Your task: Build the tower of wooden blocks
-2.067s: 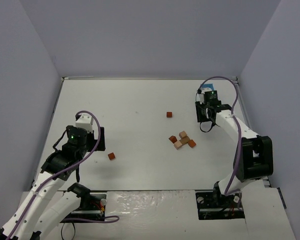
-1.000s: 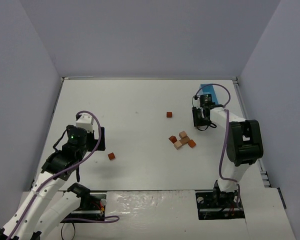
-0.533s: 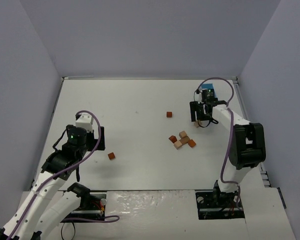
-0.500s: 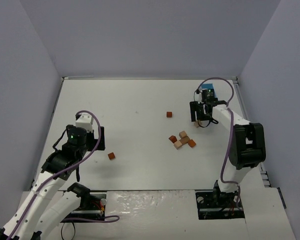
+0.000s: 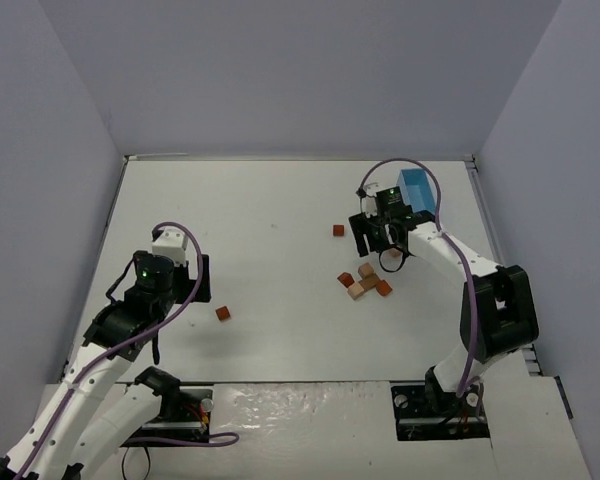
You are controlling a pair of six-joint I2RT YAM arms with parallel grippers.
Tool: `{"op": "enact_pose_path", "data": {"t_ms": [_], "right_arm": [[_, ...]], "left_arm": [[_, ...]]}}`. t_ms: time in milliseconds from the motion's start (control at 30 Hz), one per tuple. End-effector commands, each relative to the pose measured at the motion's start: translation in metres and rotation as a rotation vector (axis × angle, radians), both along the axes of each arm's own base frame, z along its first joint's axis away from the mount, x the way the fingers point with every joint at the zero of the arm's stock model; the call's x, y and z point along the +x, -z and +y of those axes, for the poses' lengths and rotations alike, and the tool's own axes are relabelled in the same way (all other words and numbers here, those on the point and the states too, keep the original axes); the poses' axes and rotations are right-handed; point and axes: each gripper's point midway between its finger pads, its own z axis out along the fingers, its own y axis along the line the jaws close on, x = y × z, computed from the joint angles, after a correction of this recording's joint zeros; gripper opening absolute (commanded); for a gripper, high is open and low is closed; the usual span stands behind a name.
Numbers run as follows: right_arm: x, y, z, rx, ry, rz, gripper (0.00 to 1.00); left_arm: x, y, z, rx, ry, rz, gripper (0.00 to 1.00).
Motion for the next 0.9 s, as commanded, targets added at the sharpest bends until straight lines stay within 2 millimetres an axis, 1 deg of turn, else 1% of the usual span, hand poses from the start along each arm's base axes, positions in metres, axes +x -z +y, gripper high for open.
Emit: {"op": "enact_pose_path", "data": {"t_ms": [0, 200, 333, 400, 533, 633, 733, 767, 867], "right_arm": [[-0.011, 0.021, 0.010, 0.002, -0.029, 0.065, 0.65], [-0.023, 0.041, 0.021, -0.007, -0.064, 0.125, 0.64], [-0.028, 0.052, 0.018, -0.031, -0.054, 0.151, 0.57], [-0.028, 0.054, 0.014, -0.048, -0.045, 0.149, 0.55], [-0.028, 0.056, 0.009, -0.074, -0.032, 0.146, 0.46], [-0.028, 0.057, 0.007, -0.081, -0.025, 0.147, 0.38], [-0.027, 0.053, 0.005, -0.087, -0.021, 0.134, 0.27], [-0.026, 0.051, 0.004, -0.090, -0.018, 0.127, 0.24], [-0.025, 0.039, 0.000, -0.095, -0.008, 0.090, 0.10]], "left_arm": [[0.012, -0.015, -0.004, -0.015, 0.012, -0.058, 0.97], [0.012, -0.015, -0.005, -0.017, 0.013, -0.057, 0.97], [0.012, -0.014, -0.005, -0.016, 0.016, -0.055, 0.97], [0.012, -0.014, -0.005, -0.015, 0.015, -0.054, 0.97], [0.012, -0.015, -0.005, -0.016, 0.015, -0.056, 0.97], [0.012, -0.015, -0.005, -0.016, 0.015, -0.056, 0.97], [0.012, -0.015, -0.005, -0.016, 0.015, -0.056, 0.97], [0.012, -0.014, -0.005, -0.016, 0.015, -0.056, 0.97], [0.013, -0.014, -0.005, -0.015, 0.015, -0.054, 0.97]]}}
